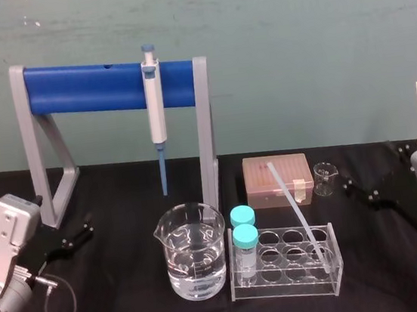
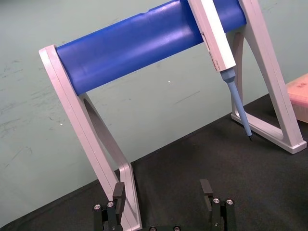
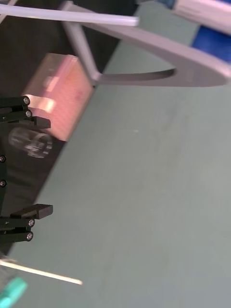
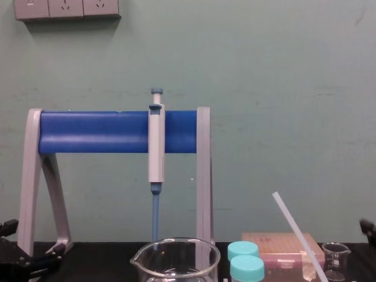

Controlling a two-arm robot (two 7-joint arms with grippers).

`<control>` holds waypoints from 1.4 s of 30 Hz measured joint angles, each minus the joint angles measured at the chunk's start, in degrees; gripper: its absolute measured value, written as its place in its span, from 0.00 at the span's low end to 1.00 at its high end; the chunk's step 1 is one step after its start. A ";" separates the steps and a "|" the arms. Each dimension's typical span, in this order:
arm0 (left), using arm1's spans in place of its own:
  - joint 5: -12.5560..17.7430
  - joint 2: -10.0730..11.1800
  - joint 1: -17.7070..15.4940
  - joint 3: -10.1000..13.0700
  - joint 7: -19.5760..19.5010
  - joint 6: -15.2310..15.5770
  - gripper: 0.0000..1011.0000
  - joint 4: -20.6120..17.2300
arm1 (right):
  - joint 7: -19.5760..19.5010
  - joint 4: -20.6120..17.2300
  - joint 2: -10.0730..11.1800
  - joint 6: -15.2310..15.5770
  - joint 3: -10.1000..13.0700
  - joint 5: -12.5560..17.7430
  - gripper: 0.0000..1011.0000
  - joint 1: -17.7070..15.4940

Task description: Pick up the stirring rod with one hand, then place it down.

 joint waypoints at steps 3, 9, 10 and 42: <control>0.00 0.00 0.00 0.00 0.00 0.00 0.99 0.00 | 0.02 -0.56 -0.48 -2.30 0.52 -0.74 0.99 0.12; 0.00 0.00 0.00 0.00 0.00 0.00 0.99 0.00 | 2.35 -1.32 -1.48 -7.70 0.66 -1.42 0.99 1.06; 0.00 0.00 0.00 0.00 0.00 0.00 0.99 0.00 | 2.94 -1.32 -1.60 -8.39 0.57 -1.42 0.99 1.27; 0.00 0.00 0.00 0.00 0.00 0.00 0.99 0.00 | 27.30 7.62 -7.56 -9.16 -3.11 8.36 0.99 9.50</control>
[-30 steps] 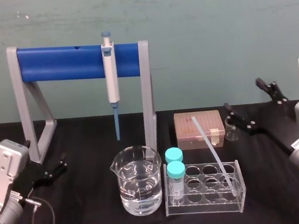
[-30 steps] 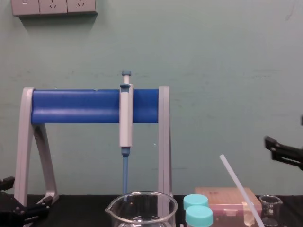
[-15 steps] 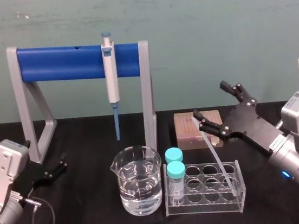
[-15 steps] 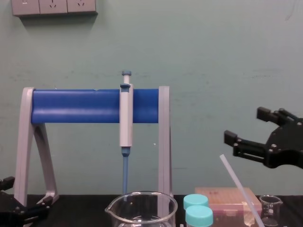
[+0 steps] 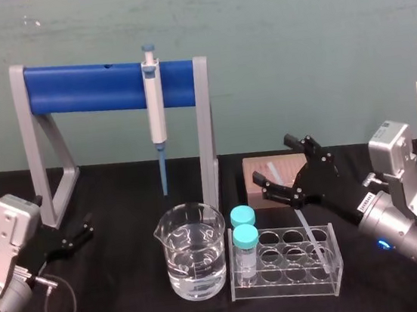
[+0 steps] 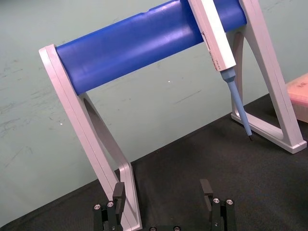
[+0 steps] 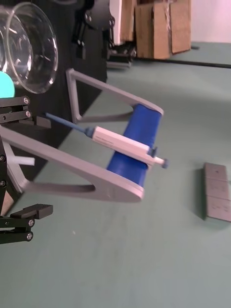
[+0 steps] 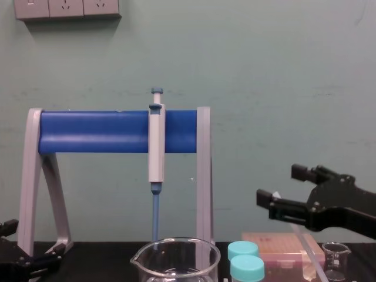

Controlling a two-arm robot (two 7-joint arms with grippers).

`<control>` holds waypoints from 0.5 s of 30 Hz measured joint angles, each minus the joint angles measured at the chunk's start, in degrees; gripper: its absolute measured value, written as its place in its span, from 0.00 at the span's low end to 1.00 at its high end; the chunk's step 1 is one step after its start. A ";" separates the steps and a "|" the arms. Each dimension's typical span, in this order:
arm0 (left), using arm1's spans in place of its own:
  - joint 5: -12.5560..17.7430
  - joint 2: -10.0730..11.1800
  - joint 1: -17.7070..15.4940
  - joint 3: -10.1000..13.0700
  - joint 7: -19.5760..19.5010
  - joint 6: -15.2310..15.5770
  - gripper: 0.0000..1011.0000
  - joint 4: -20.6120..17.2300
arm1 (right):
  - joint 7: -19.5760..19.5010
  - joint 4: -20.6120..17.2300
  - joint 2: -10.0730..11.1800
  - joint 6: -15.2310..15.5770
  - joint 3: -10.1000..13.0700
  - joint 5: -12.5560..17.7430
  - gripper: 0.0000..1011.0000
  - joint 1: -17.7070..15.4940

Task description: Pick up the stirring rod with one hand, then place it down.

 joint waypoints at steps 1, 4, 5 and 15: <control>0.00 0.00 0.00 0.00 0.00 0.00 0.99 0.00 | 1.03 0.49 -0.17 0.95 -0.04 0.66 0.99 0.36; 0.00 0.00 0.00 0.00 0.00 0.00 0.99 0.00 | 3.17 1.46 -0.62 2.96 -0.04 1.99 0.99 1.10; 0.00 0.00 0.00 0.00 0.00 0.00 0.99 0.00 | 3.58 1.68 -0.75 3.38 -0.02 2.23 0.99 1.22; 0.00 0.00 0.00 0.00 0.00 0.00 0.99 0.00 | 6.20 3.63 -1.89 7.66 1.18 3.93 0.99 1.85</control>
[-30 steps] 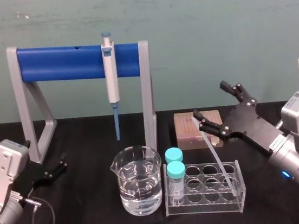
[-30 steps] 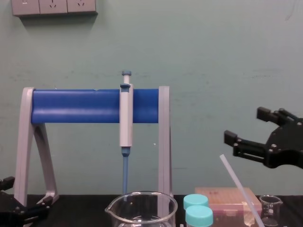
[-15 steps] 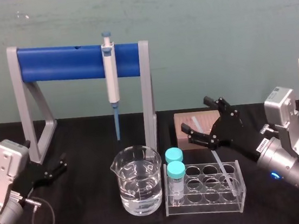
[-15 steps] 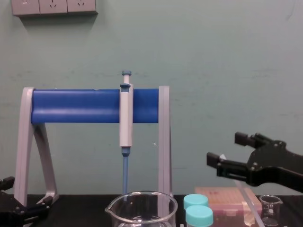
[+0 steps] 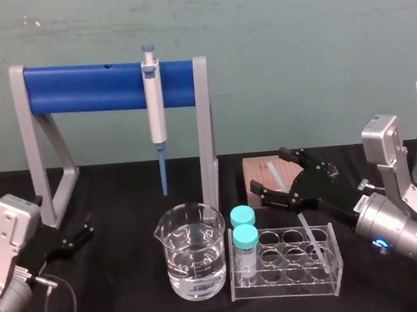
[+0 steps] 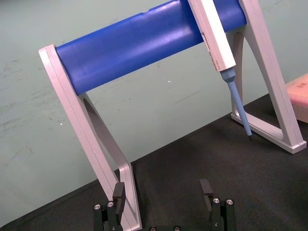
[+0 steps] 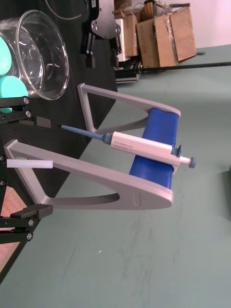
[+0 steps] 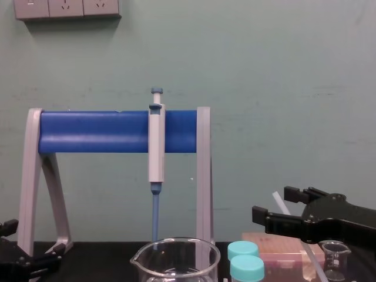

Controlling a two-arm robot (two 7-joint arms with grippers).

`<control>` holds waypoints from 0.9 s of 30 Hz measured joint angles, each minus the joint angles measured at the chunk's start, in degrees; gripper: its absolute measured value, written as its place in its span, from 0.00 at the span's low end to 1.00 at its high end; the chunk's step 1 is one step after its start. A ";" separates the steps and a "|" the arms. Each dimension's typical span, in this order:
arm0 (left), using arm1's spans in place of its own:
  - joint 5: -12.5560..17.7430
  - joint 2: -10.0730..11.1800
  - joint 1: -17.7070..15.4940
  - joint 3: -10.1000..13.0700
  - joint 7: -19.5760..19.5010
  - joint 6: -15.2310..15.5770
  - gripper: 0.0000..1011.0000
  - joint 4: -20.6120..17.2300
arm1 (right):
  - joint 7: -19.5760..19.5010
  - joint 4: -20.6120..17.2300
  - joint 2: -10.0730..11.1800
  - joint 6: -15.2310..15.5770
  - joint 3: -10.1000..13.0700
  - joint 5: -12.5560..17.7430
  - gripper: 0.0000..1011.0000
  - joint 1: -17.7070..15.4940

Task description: Pick up the stirring rod with one hand, then place it down.

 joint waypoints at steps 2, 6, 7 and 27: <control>0.00 0.00 0.00 0.00 0.00 0.00 0.99 0.00 | 0.10 0.17 -0.12 0.44 0.20 0.03 0.99 -0.08; 0.00 0.00 0.00 0.00 0.00 0.00 0.99 0.00 | 0.43 0.38 -0.37 1.55 0.68 0.00 0.99 -0.31; 0.00 0.00 0.00 0.00 0.00 0.00 0.99 0.00 | 0.43 0.38 -0.37 1.55 0.68 0.00 0.99 -0.31; 0.00 0.00 0.01 0.00 0.00 0.00 0.99 0.00 | 1.19 0.05 -0.99 3.46 1.72 -0.96 0.99 -1.00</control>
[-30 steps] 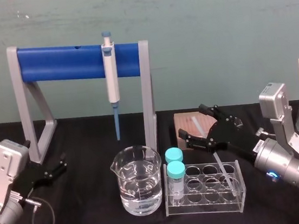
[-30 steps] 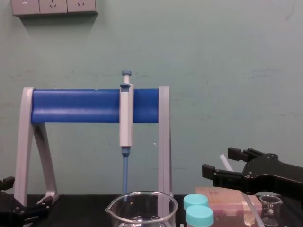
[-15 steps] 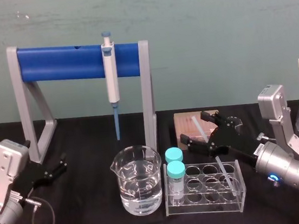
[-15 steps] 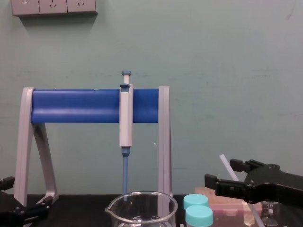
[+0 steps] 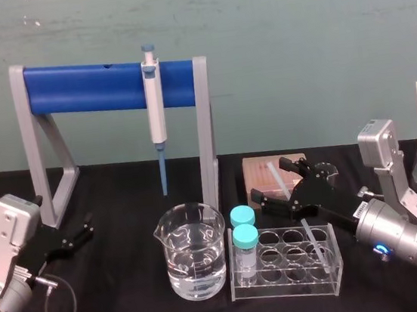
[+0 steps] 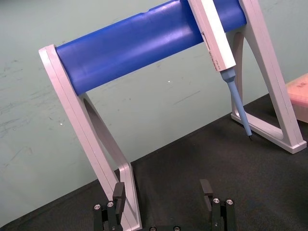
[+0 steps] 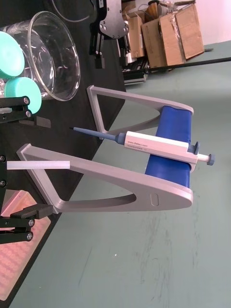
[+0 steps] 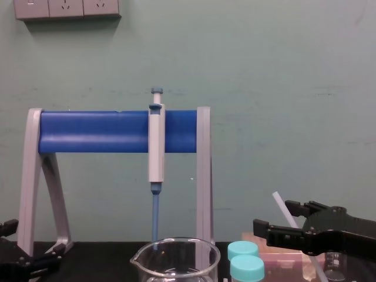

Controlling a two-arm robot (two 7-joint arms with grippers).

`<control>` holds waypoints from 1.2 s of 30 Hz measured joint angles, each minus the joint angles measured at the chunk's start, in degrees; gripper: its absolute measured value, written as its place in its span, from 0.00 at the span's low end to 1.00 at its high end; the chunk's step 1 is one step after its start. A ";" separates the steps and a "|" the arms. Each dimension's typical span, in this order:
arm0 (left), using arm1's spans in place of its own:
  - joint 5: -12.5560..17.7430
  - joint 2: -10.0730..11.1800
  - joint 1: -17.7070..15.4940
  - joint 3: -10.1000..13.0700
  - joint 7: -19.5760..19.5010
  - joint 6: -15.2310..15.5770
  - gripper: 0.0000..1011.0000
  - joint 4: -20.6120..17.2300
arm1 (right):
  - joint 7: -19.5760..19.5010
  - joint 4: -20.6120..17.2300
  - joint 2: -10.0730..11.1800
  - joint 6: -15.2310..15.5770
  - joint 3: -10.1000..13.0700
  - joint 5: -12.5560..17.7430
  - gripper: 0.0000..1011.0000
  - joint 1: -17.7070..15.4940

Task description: Pick up the stirring rod with one hand, then place it down.

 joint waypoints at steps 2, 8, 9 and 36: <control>0.00 0.00 0.00 0.00 0.00 0.00 0.99 0.00 | -0.01 0.00 0.01 0.00 -0.02 0.00 0.99 0.01; 0.00 0.00 0.00 0.00 0.00 0.00 0.99 0.00 | -0.02 0.00 0.03 0.00 -0.06 0.03 0.99 0.04; 0.00 0.00 -0.01 0.00 0.00 0.00 0.99 0.00 | -0.02 0.01 0.03 0.00 -0.07 0.04 0.97 0.04; 0.00 0.00 0.00 0.00 0.00 0.00 0.99 0.00 | -0.03 0.06 0.08 -0.07 -0.13 0.11 0.20 0.09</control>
